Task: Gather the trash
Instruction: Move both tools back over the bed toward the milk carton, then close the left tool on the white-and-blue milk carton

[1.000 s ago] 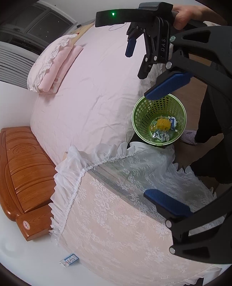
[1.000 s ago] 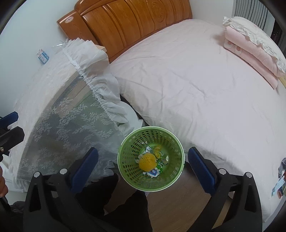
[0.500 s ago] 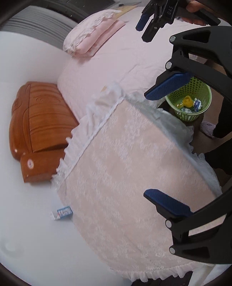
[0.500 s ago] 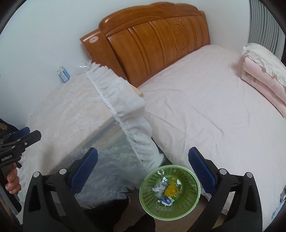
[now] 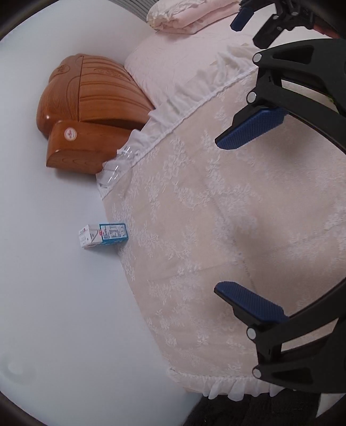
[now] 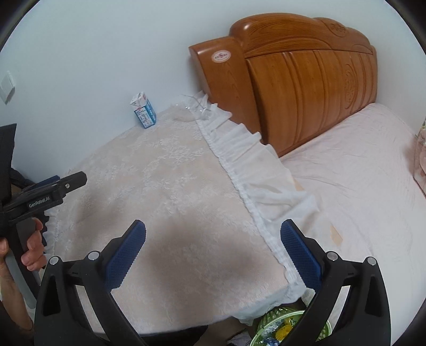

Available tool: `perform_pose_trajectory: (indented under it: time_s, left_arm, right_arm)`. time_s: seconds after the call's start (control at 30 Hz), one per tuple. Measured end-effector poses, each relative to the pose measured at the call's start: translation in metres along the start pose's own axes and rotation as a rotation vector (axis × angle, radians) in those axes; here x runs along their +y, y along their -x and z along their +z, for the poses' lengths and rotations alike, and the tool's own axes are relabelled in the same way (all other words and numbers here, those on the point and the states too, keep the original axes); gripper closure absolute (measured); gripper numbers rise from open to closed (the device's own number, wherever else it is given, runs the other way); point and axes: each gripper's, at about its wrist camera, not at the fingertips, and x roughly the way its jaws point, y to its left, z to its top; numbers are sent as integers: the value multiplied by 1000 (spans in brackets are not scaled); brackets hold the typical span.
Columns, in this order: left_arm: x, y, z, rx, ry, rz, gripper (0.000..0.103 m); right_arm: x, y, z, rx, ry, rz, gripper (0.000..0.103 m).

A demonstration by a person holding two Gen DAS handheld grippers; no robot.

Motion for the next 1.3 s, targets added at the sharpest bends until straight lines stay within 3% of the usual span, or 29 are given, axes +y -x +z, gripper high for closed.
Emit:
perform_pose_trajectory:
  time_s: [0.27,0.5,0.67,0.83,0.9,0.97,1.07,1.3]
  left_arm:
    - [28,-117,83,12,81,47,8]
    - [42,-203,141,-13,170,102,8]
    - [42,-241,161,-27,213,200,8]
    - [41,-259,169,-31,233,241,8]
    - [37,-262,173,-49,215,253,15]
    - [35,-267,175,-42,201,249,36]
    - [37,-271,176,-22,213,213,58]
    - [44,-264,169,-7,198,215,61]
  right_arm:
    - [44,-84,57,43,64,-16,2]
    - [50,-141,98,51,46,-30,2]
    - [49,-160,113,56,48,-37,2]
    - [44,-171,118,63,46,-51,2]
    - [40,-173,117,70,35,-49,2]
    - [37,-176,117,78,25,-46,2]
    - [34,-179,118,84,22,-42,2]
    - [37,-184,123,80,62,-29,2]
